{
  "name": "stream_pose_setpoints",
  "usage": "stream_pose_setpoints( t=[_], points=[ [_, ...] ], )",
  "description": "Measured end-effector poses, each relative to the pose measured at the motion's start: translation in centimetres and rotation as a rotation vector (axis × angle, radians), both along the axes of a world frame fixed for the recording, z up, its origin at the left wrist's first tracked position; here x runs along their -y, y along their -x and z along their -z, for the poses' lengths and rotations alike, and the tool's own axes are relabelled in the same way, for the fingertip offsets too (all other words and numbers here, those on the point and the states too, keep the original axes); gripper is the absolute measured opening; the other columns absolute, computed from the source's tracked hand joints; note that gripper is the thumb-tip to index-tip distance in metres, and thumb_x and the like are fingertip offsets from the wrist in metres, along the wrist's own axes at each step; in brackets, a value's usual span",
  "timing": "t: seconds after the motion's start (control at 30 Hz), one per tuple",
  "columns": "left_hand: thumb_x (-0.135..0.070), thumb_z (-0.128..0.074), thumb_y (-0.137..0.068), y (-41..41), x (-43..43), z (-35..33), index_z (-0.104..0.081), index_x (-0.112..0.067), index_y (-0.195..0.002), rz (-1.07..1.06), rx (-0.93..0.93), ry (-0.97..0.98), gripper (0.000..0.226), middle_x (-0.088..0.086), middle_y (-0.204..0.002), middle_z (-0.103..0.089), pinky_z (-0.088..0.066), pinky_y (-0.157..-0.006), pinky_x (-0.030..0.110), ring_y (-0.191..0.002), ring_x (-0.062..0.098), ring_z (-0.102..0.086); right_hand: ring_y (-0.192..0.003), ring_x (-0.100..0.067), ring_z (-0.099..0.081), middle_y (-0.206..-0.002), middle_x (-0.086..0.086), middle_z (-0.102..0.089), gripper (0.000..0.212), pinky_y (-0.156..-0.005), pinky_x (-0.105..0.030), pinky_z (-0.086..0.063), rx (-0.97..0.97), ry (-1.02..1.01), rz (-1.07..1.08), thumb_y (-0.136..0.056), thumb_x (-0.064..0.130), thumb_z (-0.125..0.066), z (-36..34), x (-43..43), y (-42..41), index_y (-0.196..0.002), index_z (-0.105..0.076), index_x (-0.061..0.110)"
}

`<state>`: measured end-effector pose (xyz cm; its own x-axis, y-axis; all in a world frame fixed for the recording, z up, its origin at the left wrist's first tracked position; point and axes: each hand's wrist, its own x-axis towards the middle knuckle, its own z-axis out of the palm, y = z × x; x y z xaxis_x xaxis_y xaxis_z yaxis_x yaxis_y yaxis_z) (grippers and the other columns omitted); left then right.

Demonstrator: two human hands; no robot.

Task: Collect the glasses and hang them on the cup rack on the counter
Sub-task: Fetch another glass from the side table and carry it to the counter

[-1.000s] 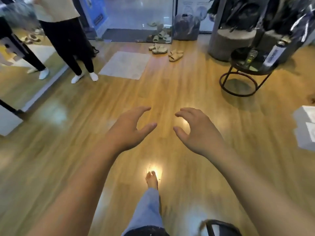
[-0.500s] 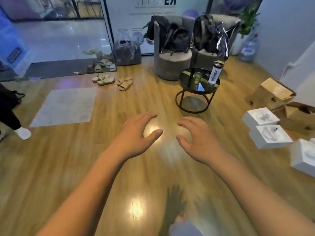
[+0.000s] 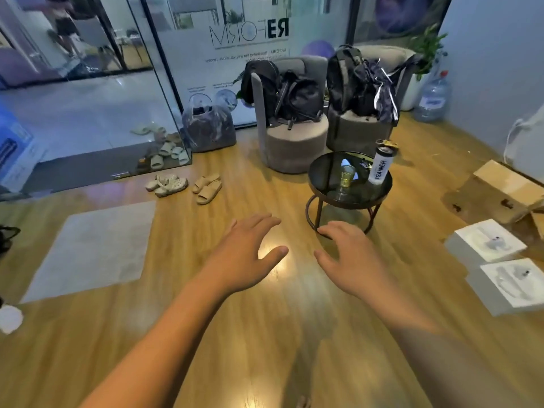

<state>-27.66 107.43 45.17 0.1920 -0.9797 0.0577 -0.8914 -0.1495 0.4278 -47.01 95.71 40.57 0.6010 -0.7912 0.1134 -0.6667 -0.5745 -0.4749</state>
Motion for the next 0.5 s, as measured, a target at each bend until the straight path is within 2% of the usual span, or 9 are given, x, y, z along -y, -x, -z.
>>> stream_pose_setpoints(
  t=[0.23,0.4,0.5],
  points=[
    [-0.054,-0.050,-0.094,-5.7,13.4,2.6,-0.041,-0.031,-0.145,0.066,-0.005,-0.035,0.057,-0.007,-0.155,-0.039,-0.021,-0.119,0.048,-0.144,0.013,-0.028,-0.136,-0.015,-0.040,-0.146,0.004,-0.049,0.051,-0.110,-0.036,-0.037,-0.096,-0.037,0.082,-0.089,0.043,-0.061,2.9,11.1,-5.3,-0.137,-0.054,0.027],
    [-0.052,-0.054,-0.093,-10.7,24.8,5.3,-0.047,-0.031,-0.139,0.164,-0.044,-0.025,0.051,-0.009,-0.151,-0.043,-0.020,-0.119,0.044,-0.140,0.011,-0.032,-0.128,-0.018,-0.047,-0.139,0.005,-0.051,0.055,-0.100,-0.037,-0.046,-0.101,-0.052,0.192,-0.085,0.037,-0.065,4.4,20.1,-10.0,-0.137,-0.049,0.027],
    [-0.049,-0.057,-0.093,-14.0,31.2,6.0,-0.046,-0.028,-0.141,0.235,-0.090,-0.058,0.053,-0.007,-0.152,-0.043,-0.021,-0.119,0.045,-0.140,0.012,-0.031,-0.132,-0.016,-0.044,-0.146,0.007,-0.044,0.063,-0.094,-0.033,-0.048,-0.134,-0.093,0.275,-0.086,0.037,-0.065,4.7,25.4,-12.7,-0.143,-0.039,0.031]
  ],
)
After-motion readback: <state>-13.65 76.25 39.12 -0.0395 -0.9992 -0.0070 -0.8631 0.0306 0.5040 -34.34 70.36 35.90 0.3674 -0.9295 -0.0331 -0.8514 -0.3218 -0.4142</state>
